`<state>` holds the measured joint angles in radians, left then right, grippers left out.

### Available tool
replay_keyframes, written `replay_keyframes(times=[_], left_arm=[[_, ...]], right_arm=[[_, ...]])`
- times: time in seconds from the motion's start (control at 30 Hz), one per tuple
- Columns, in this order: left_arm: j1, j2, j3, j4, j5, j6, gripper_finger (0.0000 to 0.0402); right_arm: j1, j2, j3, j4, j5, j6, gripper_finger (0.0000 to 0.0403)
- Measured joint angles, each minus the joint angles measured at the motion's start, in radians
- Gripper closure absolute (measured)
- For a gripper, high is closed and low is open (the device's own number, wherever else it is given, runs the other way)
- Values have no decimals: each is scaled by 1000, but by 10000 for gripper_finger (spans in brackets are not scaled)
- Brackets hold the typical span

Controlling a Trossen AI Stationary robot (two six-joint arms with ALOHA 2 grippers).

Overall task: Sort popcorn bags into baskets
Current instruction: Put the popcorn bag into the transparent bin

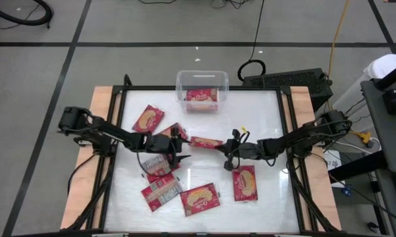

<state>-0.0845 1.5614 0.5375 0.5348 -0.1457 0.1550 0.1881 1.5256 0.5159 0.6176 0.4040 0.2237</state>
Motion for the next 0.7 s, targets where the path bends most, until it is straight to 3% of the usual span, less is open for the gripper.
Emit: replay_keyframes(times=[0.1,0.2,0.3,0.47,0.5,0.7], left_arm=[[23,71,0,73,-11,7,114],[43,133,0,191,6,21,142],[51,174,1,290,20,49,208],[51,176,1,287,28,133,365],[51,165,1,274,33,146,379],[42,104,-1,264,73,344,364]], right_arm=[[-8,0,0,39,-50,0,403],[-11,0,0,63,-84,1,403],[-11,0,0,61,-101,1,403],[-11,0,0,60,-143,22,403],[-11,0,0,61,-145,28,403],[-14,-1,0,79,-177,95,394]])
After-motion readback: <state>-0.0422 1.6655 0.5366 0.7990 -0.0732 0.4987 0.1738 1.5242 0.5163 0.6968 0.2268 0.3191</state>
